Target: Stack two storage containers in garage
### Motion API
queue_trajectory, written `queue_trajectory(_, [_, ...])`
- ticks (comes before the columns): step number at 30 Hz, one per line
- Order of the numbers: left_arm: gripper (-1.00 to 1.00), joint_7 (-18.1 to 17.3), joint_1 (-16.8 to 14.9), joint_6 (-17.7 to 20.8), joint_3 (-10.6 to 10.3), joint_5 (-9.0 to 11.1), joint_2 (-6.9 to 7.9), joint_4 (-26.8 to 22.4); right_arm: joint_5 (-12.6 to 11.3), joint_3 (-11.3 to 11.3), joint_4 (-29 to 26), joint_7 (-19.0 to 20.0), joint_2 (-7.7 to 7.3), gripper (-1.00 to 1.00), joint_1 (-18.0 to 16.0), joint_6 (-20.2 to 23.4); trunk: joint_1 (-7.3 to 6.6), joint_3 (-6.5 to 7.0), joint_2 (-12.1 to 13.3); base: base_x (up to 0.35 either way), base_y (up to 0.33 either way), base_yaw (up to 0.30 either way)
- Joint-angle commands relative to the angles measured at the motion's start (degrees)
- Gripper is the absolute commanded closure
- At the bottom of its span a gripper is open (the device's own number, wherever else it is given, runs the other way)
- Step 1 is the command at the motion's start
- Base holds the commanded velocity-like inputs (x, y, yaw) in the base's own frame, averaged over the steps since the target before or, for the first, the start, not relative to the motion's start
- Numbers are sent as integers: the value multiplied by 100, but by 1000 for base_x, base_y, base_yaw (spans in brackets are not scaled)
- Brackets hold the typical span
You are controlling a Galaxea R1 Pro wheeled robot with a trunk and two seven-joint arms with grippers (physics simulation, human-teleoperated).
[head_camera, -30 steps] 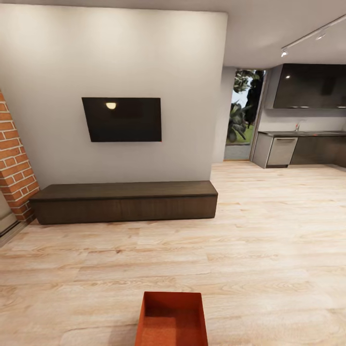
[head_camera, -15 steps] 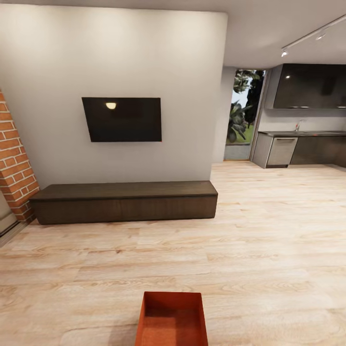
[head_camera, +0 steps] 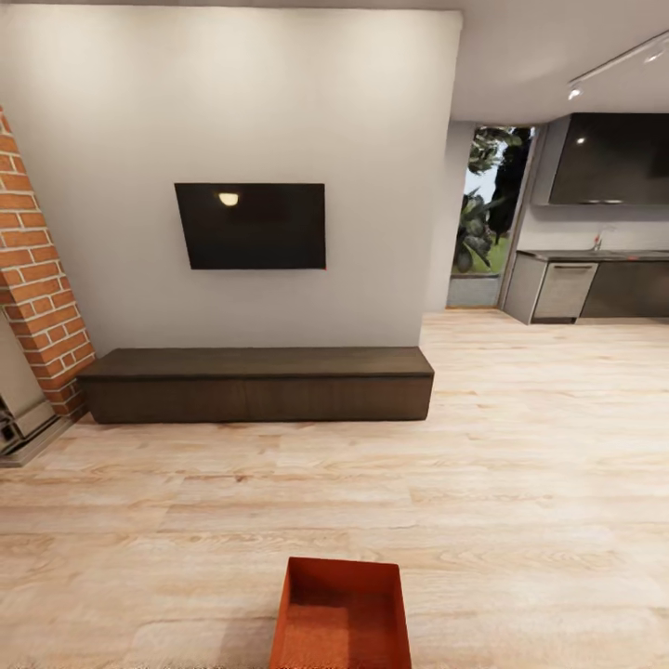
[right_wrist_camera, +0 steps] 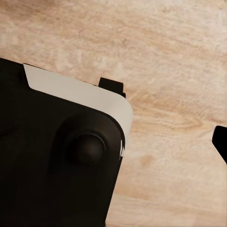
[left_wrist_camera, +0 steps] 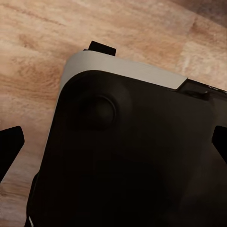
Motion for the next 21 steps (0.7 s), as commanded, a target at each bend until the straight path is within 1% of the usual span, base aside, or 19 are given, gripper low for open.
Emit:
queue_trajectory(1, [-100, 0, 0, 28, 3, 30, 4, -10, -63, 42, 17, 31, 0, -100, -6, -44, 0, -15, -3, 0, 0, 46])
queue_trajectory(12, [-100, -1, 0, 28, -15, 9, 13, 0, -143, -37, 20, 77, -35, -100, -6, -69, 0, -114, -3, 0, 0, 8])
queue_trajectory(21, [-100, -1, 0, 28, -22, 7, 9, 0, -161, -43, 21, 79, -31, -100, -6, -69, 0, -198, -3, 0, 0, 0])
